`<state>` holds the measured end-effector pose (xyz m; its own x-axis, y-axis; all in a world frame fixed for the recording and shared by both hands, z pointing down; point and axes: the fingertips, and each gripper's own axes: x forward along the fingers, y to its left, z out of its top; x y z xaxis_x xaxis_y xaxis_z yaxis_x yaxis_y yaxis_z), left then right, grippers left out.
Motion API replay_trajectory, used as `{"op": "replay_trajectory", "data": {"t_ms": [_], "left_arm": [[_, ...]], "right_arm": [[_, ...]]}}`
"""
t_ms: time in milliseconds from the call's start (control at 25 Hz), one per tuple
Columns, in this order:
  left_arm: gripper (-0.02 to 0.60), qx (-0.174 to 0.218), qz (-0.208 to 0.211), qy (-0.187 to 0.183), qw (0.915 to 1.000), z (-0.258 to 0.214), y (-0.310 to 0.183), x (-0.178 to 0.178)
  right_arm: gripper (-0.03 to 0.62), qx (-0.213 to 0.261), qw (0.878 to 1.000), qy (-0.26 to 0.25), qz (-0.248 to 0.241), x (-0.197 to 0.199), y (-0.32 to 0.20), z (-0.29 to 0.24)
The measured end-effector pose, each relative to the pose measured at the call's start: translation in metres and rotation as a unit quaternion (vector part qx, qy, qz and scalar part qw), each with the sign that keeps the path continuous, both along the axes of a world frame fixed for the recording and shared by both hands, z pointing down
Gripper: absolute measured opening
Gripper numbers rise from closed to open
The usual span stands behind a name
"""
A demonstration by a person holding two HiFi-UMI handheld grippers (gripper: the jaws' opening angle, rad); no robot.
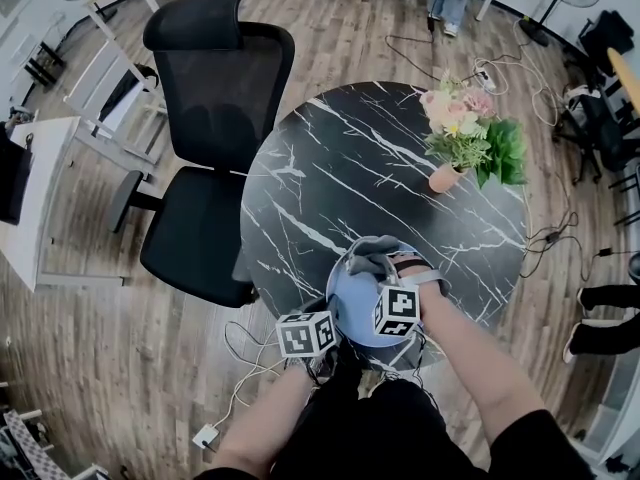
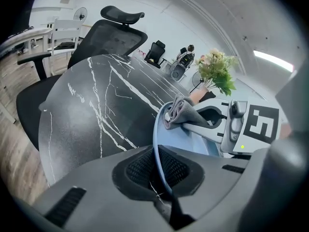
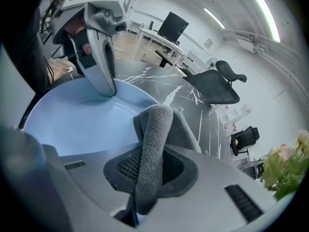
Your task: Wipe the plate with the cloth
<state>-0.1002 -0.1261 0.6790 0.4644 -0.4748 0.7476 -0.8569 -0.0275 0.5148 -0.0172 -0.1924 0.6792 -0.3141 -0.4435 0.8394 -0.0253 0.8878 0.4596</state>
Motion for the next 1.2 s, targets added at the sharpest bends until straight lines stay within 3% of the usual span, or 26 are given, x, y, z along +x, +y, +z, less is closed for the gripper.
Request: {"op": "replay_trajectory", "data": {"t_ms": [480,1200], "left_arm": [[0.035,-0.003,-0.016,-0.006,0.9998,0.0,0.0,-0.002],[0.029,0.0,-0.039,0.007,0.9992,0.001,-0.001,0.002]], "right_arm": [[0.061,-0.025,0.997,0.037,0.057,0.055,-0.01,0.001],[0.061,-0.062,0.99,0.058,0.115,0.108,0.036,-0.007]]}}
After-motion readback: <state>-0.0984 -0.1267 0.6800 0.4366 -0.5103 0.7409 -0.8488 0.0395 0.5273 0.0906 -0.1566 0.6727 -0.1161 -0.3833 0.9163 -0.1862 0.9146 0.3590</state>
